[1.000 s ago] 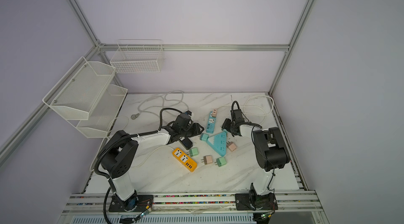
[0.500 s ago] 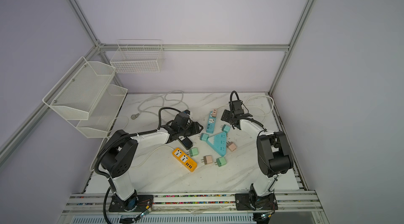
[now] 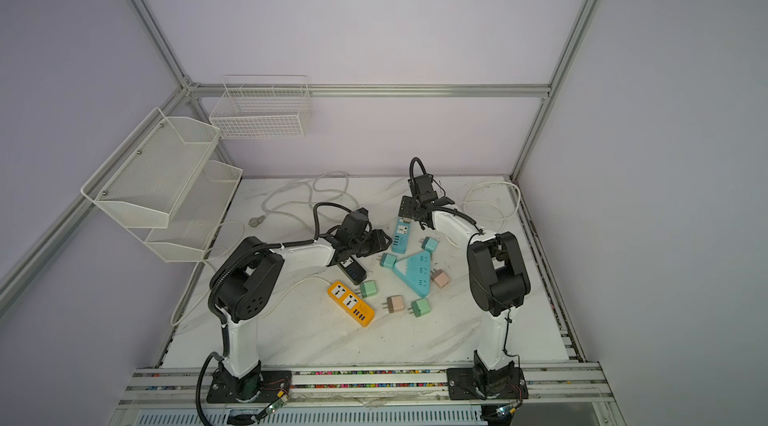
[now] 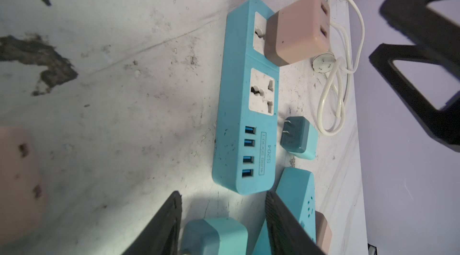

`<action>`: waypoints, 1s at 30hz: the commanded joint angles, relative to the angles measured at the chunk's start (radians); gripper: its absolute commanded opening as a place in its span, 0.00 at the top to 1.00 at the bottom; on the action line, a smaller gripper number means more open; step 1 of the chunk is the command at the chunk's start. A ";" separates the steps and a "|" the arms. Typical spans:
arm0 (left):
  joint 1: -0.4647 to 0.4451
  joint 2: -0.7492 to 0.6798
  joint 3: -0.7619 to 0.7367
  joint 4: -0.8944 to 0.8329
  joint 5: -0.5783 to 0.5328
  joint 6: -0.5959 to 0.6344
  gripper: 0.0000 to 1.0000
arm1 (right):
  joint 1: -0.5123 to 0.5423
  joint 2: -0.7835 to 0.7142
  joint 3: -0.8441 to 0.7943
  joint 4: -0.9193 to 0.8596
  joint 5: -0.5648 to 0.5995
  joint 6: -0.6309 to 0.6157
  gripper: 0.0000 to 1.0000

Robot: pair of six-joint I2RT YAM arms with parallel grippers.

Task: Pull the plug off the socket
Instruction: 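Move the right gripper over the pink adapter at the strip's cord end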

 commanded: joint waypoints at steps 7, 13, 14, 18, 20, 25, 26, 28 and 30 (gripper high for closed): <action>0.008 0.086 0.154 0.070 0.035 0.018 0.49 | 0.035 0.124 0.137 -0.083 0.053 -0.020 0.30; 0.008 0.135 0.197 0.066 0.055 0.006 0.51 | 0.046 0.181 0.190 -0.105 0.075 -0.023 0.38; 0.008 0.142 0.203 0.063 0.060 0.004 0.51 | 0.049 0.189 0.196 -0.108 0.076 -0.023 0.38; 0.005 0.158 0.206 0.064 0.073 -0.007 0.53 | 0.055 0.213 0.215 -0.122 0.093 -0.021 0.43; 0.002 0.165 0.207 0.063 0.080 -0.009 0.56 | 0.056 0.223 0.217 -0.122 0.094 -0.021 0.45; -0.010 0.169 0.204 0.064 0.093 -0.010 0.58 | 0.056 0.237 0.221 -0.128 0.099 -0.020 0.47; -0.013 0.170 0.204 0.064 0.093 -0.009 0.59 | 0.056 0.239 0.222 -0.133 0.104 -0.020 0.47; -0.018 0.172 0.203 0.063 0.095 -0.008 0.59 | 0.055 0.240 0.218 -0.132 0.106 -0.017 0.48; -0.022 0.174 0.200 0.064 0.095 -0.009 0.60 | 0.056 0.243 0.217 -0.129 0.106 -0.012 0.49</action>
